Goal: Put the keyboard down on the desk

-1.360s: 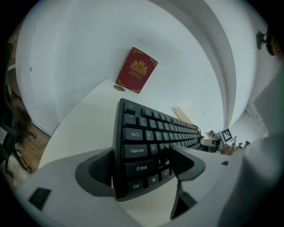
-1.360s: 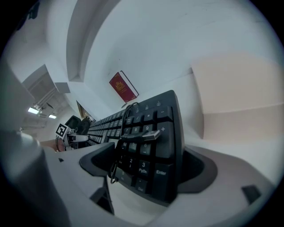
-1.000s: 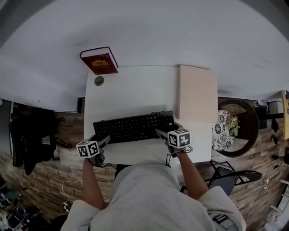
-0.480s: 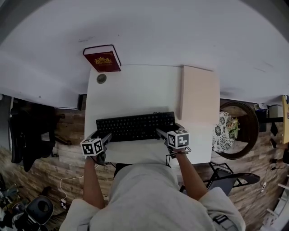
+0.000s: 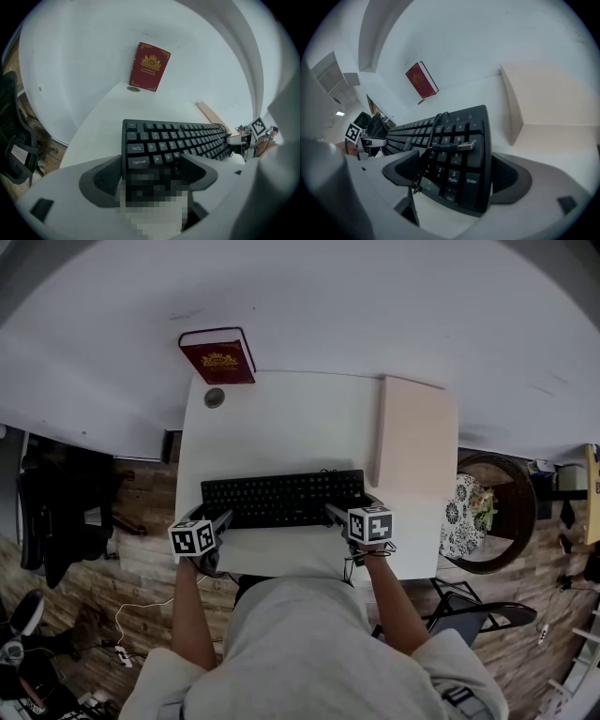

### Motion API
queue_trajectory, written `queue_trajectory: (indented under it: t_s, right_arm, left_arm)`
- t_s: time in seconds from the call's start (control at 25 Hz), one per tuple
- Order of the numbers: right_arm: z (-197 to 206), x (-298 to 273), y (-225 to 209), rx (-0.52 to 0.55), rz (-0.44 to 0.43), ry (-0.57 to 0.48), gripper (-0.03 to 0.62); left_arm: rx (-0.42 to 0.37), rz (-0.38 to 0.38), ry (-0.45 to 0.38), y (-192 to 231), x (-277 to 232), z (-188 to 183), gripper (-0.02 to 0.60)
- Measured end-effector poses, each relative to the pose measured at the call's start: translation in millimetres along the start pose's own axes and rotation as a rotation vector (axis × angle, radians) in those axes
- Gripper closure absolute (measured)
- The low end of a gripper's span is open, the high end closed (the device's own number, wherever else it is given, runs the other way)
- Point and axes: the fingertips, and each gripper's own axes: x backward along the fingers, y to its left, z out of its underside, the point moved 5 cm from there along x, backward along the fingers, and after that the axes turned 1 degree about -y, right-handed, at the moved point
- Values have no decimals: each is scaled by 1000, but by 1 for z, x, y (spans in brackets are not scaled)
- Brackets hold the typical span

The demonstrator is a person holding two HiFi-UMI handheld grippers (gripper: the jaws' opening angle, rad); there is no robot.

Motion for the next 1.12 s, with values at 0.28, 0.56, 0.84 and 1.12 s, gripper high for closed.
queue_trajectory:
  t_s: [0.28, 0.56, 0.84, 1.12]
  right_arm:
    - [-4, 5, 3, 150, 104, -65, 121]
    - [0, 20, -4, 139, 128, -129, 171]
    - [9, 48, 4, 182, 186, -200, 361]
    - [21, 73, 37, 267, 220, -256, 591]
  left_arm:
    - [-42, -62, 3, -4, 2, -3, 186]
    - [-89, -159, -11, -9, 22, -7, 273]
    - [-128, -169, -108, -36, 50, 2, 563]
    - [-136, -68, -186, -80, 58, 9, 571]
